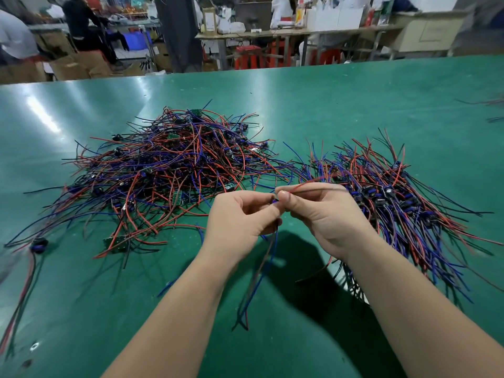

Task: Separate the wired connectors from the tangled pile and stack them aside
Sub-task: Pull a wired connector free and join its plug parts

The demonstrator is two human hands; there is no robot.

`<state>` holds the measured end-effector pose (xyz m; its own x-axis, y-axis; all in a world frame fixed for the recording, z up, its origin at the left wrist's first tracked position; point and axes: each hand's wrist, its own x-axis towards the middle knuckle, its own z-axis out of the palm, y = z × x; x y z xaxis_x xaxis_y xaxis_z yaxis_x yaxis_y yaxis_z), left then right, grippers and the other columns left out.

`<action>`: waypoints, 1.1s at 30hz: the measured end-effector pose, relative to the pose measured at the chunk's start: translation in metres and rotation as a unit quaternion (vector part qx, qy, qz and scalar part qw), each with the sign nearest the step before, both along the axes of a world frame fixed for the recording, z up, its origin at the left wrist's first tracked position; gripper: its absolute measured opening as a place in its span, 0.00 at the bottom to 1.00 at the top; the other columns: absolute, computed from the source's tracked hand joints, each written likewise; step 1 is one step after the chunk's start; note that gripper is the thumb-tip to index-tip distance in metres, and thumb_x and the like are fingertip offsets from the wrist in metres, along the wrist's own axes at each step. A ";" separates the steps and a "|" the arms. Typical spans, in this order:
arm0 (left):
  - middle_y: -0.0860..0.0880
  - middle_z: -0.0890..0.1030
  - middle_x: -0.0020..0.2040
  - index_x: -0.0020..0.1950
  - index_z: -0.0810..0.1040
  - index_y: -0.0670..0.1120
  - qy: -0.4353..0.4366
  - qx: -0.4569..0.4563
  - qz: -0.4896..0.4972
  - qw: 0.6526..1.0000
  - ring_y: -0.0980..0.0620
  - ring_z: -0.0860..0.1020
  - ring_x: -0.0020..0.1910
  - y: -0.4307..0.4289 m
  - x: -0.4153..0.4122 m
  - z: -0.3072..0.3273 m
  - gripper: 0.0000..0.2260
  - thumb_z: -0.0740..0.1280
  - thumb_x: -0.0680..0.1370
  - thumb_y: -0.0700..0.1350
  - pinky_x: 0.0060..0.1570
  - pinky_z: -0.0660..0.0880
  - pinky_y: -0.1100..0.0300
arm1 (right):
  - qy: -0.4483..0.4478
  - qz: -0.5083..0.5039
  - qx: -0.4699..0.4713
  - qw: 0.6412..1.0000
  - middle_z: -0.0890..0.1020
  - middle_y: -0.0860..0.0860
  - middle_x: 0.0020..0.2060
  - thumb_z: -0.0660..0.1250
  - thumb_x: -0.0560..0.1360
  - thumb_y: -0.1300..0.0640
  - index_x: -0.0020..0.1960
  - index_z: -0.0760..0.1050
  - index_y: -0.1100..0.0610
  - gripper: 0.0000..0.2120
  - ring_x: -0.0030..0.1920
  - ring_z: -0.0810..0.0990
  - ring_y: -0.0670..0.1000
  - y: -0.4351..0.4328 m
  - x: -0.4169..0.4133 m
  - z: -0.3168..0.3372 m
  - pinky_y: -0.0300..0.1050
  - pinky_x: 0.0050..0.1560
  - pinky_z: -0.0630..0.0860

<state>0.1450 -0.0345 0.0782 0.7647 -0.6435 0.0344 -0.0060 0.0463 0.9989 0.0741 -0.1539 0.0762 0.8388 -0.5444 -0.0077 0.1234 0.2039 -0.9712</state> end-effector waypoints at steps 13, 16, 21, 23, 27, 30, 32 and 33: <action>0.54 0.78 0.34 0.50 0.82 0.51 0.006 0.147 -0.335 0.931 0.56 0.79 0.34 0.015 -0.006 0.006 0.07 0.70 0.76 0.40 0.38 0.77 0.65 | -0.039 -0.196 0.061 0.978 0.79 0.49 0.25 0.69 0.74 0.63 0.35 0.77 0.58 0.09 0.24 0.73 0.43 -0.039 -0.019 0.021 0.33 0.27 0.70; 0.50 0.77 0.39 0.50 0.81 0.51 0.011 0.125 -0.348 0.929 0.53 0.79 0.39 0.019 -0.003 0.008 0.08 0.68 0.77 0.38 0.42 0.77 0.62 | -0.053 -0.193 0.089 0.976 0.81 0.49 0.28 0.66 0.77 0.60 0.39 0.78 0.59 0.08 0.25 0.75 0.43 -0.038 -0.018 0.022 0.33 0.27 0.71; 0.48 0.83 0.41 0.44 0.83 0.50 0.054 -0.008 -0.327 0.943 0.49 0.81 0.45 0.017 0.001 0.007 0.09 0.67 0.72 0.36 0.55 0.76 0.57 | -0.052 -0.140 0.057 0.987 0.79 0.52 0.40 0.57 0.81 0.63 0.49 0.75 0.55 0.09 0.38 0.79 0.48 -0.038 -0.014 0.023 0.37 0.35 0.73; 0.46 0.84 0.40 0.40 0.83 0.50 0.146 -0.110 -0.283 0.942 0.50 0.83 0.42 0.012 0.001 0.008 0.12 0.73 0.66 0.33 0.51 0.78 0.57 | -0.019 -0.080 -0.030 0.996 0.79 0.52 0.39 0.64 0.75 0.70 0.49 0.76 0.55 0.11 0.38 0.77 0.48 -0.034 -0.017 0.021 0.35 0.36 0.72; 0.48 0.85 0.39 0.37 0.81 0.49 0.221 -0.215 -0.126 0.943 0.54 0.83 0.35 0.003 0.000 0.009 0.10 0.78 0.60 0.44 0.42 0.79 0.62 | -0.062 0.099 -0.085 0.990 0.81 0.51 0.33 0.76 0.59 0.65 0.42 0.83 0.55 0.13 0.34 0.78 0.45 -0.016 -0.018 0.020 0.33 0.35 0.74; 0.50 0.83 0.35 0.36 0.80 0.48 0.168 -0.192 -0.011 0.967 0.56 0.80 0.32 -0.005 -0.003 0.002 0.13 0.77 0.55 0.48 0.38 0.76 0.66 | -0.086 0.067 -0.051 0.993 0.82 0.49 0.29 0.77 0.56 0.59 0.37 0.84 0.53 0.09 0.29 0.78 0.44 -0.006 -0.012 0.017 0.33 0.32 0.73; 0.50 0.82 0.34 0.34 0.81 0.48 0.114 -0.178 -0.003 0.977 0.56 0.80 0.33 -0.008 -0.008 -0.002 0.11 0.77 0.55 0.47 0.39 0.76 0.65 | -0.089 0.018 -0.003 0.996 0.81 0.49 0.27 0.73 0.59 0.58 0.33 0.83 0.54 0.03 0.27 0.77 0.44 -0.004 -0.007 0.016 0.33 0.30 0.72; 0.51 0.83 0.35 0.36 0.81 0.48 0.079 -0.173 -0.010 0.982 0.56 0.80 0.35 -0.008 -0.009 -0.004 0.12 0.79 0.56 0.44 0.41 0.76 0.65 | -0.089 0.004 0.028 0.996 0.80 0.49 0.26 0.72 0.60 0.59 0.32 0.83 0.55 0.01 0.27 0.76 0.44 -0.004 -0.006 0.016 0.33 0.30 0.72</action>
<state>0.1358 -0.0428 0.0744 0.7651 -0.6295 0.1355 0.1530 0.3821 0.9114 0.0681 -0.1577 0.0920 0.8335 -0.5412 0.1114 0.2914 0.2593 -0.9208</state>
